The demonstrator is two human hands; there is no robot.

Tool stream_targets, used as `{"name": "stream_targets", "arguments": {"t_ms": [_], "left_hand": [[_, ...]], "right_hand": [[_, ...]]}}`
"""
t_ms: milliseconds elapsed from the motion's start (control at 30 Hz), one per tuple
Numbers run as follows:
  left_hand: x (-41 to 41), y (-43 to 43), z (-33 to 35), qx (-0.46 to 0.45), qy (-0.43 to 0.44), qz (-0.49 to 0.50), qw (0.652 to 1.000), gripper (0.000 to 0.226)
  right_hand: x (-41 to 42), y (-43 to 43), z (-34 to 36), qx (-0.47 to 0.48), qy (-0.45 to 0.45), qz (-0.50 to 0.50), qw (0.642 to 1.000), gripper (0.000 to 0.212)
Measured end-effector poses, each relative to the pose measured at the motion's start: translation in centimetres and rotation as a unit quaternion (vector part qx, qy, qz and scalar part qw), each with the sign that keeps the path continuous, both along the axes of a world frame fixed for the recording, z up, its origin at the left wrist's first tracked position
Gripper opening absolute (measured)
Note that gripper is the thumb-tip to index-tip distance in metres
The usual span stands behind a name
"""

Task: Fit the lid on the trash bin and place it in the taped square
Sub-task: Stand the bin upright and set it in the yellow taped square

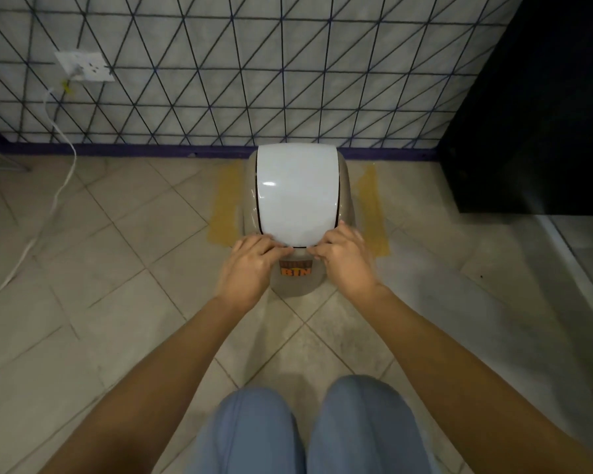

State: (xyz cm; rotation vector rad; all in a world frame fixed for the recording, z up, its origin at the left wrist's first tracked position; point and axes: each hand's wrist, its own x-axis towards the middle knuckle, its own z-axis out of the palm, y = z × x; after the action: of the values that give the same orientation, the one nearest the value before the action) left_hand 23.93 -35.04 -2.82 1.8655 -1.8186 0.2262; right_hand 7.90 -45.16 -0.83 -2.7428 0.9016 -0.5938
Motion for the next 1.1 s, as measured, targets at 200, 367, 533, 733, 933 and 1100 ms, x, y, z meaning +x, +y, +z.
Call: {"name": "stream_targets", "arguments": {"t_ms": [200, 367, 533, 733, 933, 1100], "left_hand": [[0.7, -1.9, 0.0, 0.002, -0.016, 0.011, 1.0, 0.029], [1.7, -3.6, -0.1, 0.01, -0.005, 0.01, 1.0, 0.028], [2.6, -4.9, -0.1, 0.01, -0.012, -0.002, 1.0, 0.03], [3.1, -6.4, 0.4, 0.014, 0.021, -0.013, 1.0, 0.026], [3.5, -6.5, 0.7, -0.031, 0.118, 0.025, 0.992, 0.02], [4.1, -6.3, 0.3, -0.049, 0.207, 0.094, 0.973, 0.034]], "right_hand": [[0.9, -1.7, 0.9, -0.027, -0.013, 0.011, 0.999, 0.022], [1.5, -3.5, 0.5, -0.038, -0.024, 0.013, 0.999, 0.024], [2.2, -5.2, 0.4, -0.046, -0.022, 0.018, 0.999, 0.026], [3.2, -6.9, -0.1, 0.009, -0.001, -0.001, 1.0, 0.03], [3.2, -7.3, -0.3, 0.006, -0.016, -0.023, 1.0, 0.029], [3.2, -7.1, -0.2, -0.001, 0.003, -0.071, 0.997, 0.065]]}}
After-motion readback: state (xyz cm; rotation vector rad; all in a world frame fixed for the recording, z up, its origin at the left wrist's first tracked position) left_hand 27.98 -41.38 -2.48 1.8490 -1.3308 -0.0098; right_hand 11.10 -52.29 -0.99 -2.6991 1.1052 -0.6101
